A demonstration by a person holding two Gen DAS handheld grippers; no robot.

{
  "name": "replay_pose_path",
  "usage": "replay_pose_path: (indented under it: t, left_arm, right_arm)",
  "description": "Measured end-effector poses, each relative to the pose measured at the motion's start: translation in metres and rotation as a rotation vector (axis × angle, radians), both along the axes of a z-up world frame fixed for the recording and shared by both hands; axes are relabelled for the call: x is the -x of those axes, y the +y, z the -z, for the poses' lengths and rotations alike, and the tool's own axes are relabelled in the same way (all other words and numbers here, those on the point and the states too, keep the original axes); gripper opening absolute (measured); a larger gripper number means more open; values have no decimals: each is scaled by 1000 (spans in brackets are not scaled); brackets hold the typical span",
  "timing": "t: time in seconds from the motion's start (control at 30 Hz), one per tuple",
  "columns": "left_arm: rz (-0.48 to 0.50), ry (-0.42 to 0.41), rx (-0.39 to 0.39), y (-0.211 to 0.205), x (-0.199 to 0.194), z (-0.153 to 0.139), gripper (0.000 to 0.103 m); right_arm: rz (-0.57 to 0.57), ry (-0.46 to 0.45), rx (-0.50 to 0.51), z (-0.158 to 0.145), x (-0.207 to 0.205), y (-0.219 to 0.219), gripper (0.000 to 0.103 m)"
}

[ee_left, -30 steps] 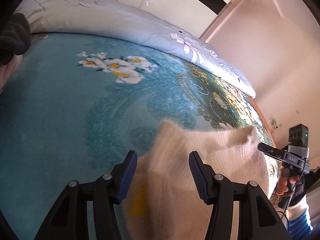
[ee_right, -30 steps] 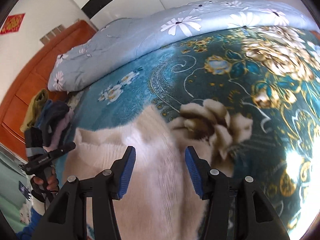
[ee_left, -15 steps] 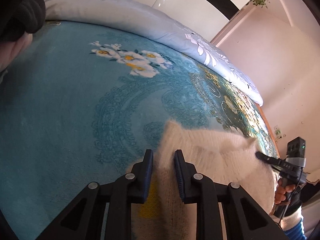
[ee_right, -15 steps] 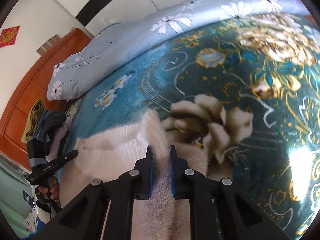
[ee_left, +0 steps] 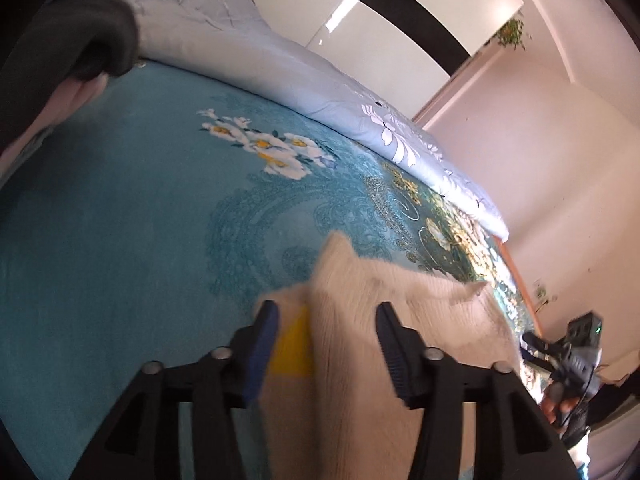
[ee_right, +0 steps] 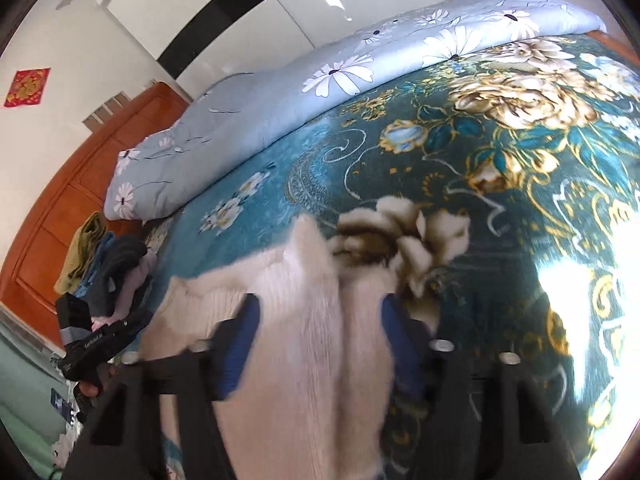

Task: Fold clothes
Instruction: 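Lift the folded sweater off the bed with both grippers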

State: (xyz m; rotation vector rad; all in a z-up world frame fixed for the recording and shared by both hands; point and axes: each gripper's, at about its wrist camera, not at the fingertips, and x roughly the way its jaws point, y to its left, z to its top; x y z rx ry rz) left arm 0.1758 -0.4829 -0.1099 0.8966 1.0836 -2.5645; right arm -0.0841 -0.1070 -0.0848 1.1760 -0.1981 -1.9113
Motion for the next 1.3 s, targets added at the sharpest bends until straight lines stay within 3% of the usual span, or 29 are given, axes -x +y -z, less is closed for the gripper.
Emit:
replay_pose_path:
  t: [0.03, 0.17, 0.23, 0.33, 0.5, 0.7, 0.8, 0.9, 1.03, 1.17, 1.3]
  left_arm:
    - [-8, -3, -6, 1, -3, 1, 59]
    - [-7, -42, -22, 4, -9, 12, 65]
    - [8, -62, -43, 7, -9, 18, 69]
    - [42, -93, -63, 14, -5, 27, 75]
    - [95, -112, -92, 28, 6, 40, 88]
    - [134, -112, -56, 41, 16, 40, 102]
    - [154, -104, -74, 42, 16, 40, 103]
    - [213, -65, -234, 36, 19, 51, 103]
    - [219, -37, -279, 32, 15, 53, 103]
    - [217, -43, -276, 34, 15, 52, 103]
    - [203, -60, -214, 47, 19, 49, 103]
  right_arm:
    - [-8, -14, 5, 4, -3, 5, 76]
    - [-2, -101, 1, 27, -11, 23, 78]
    - [5, -161, 30, 40, -13, 29, 88]
    - [-11, -230, 83, 53, -15, 31, 88]
    - [-26, -250, 144, 56, -13, 22, 96]
    - [-118, -262, 157, 60, -13, -7, 98]
    - [-152, -251, 160, 60, -16, -18, 99]
    - [-183, -249, 157, 60, -17, -26, 100]
    - [-208, -265, 163, 61, -15, -26, 100]
    - [-219, -275, 185, 65, -15, -25, 101]
    - [-225, -284, 178, 65, -15, -26, 101]
